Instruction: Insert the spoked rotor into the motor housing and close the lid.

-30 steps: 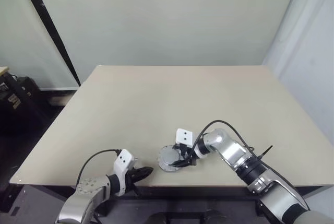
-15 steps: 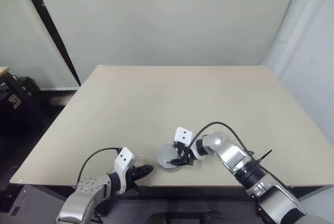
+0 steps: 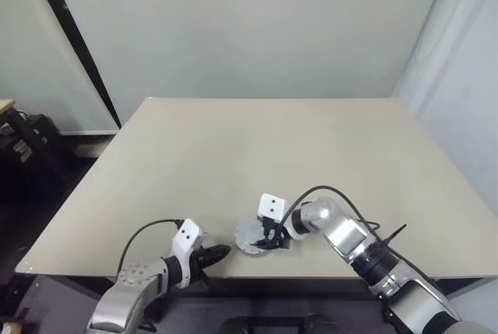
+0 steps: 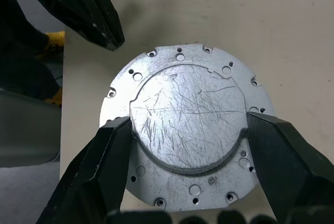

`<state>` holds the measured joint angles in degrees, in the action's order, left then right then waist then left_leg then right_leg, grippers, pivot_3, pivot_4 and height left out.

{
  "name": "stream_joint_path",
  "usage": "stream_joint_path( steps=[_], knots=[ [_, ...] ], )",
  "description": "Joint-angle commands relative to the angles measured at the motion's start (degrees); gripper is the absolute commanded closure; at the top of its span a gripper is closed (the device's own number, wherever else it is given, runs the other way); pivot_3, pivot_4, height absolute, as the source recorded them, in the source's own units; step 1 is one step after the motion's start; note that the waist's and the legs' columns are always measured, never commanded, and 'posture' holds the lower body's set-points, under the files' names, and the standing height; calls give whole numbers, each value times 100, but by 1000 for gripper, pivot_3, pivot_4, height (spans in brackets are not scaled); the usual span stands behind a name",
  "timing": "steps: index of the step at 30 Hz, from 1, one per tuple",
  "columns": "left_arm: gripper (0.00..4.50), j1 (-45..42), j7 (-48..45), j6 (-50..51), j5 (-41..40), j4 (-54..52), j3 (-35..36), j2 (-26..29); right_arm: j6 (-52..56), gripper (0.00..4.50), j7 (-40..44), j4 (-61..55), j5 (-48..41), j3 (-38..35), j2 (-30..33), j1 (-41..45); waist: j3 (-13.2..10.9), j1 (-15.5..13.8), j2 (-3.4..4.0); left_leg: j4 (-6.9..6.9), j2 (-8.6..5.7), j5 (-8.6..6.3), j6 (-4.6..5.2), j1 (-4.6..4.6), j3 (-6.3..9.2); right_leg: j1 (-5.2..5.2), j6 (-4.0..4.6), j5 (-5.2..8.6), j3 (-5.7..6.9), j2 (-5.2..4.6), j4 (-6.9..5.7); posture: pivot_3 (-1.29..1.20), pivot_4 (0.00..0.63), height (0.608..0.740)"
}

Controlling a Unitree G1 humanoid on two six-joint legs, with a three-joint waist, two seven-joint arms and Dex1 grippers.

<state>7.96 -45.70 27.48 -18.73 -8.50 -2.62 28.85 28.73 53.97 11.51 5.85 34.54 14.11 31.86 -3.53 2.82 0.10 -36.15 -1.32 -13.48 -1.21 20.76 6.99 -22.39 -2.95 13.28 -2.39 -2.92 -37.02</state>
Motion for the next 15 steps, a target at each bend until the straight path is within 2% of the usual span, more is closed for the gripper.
stream_joint_path(
  steps=[1, 15],
  knots=[
    [4500, -177, 61, -151, 45, -1, -42, -64, 60, 1309, 38, -101, 138, 78, 110, 33, 0, 0, 0, 0, 0, 0, 0, 0, 0, 1, 0, 0, 0, 0, 0, 0, 0, 740],
    [4500, -755, 348, -465, 432, 641, -458, -549, 244, 1309, 11, -123, 189, 110, 66, 43, 9, -63, 12, -23, -13, 1, 1, 0, 5, 15, -1, 0, -1, -6, 1, 0, 0, 740]
  ],
)
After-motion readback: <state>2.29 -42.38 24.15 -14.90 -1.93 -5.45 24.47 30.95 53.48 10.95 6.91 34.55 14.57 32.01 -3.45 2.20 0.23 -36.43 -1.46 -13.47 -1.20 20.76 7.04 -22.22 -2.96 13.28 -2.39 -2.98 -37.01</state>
